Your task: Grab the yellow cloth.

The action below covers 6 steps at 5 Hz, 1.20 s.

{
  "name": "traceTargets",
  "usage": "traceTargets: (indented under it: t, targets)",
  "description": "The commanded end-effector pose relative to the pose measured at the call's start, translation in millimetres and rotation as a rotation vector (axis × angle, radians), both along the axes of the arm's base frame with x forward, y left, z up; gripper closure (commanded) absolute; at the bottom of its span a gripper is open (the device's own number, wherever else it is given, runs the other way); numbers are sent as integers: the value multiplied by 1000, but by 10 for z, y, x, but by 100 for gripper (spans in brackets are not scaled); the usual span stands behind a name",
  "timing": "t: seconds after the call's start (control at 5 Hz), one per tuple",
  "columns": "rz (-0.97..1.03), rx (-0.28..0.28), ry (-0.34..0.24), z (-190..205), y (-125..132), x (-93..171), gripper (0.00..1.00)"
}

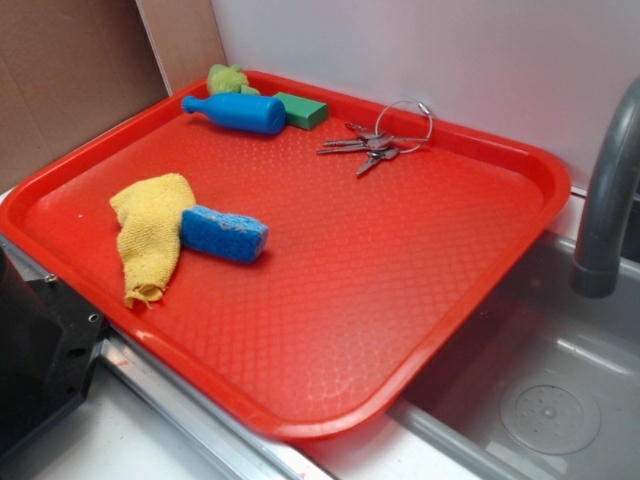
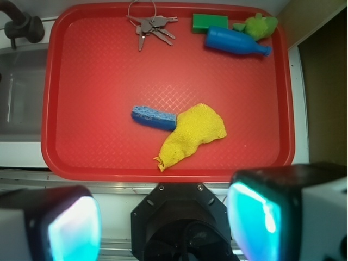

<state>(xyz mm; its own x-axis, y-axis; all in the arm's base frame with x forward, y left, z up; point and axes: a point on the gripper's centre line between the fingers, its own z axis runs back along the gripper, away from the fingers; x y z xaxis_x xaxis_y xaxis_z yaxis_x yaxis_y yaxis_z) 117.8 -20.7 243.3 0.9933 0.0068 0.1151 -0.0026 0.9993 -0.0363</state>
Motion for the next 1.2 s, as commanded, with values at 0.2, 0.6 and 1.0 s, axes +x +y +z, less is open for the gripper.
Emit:
traceTargets:
  t: [0.2, 0.6, 1.0]
  targets:
    - [250, 58, 19, -403, 350, 158, 0]
    - [750, -1, -67, -905, 666, 283, 0]
    - [765, -71, 1, -1508, 728, 460, 0]
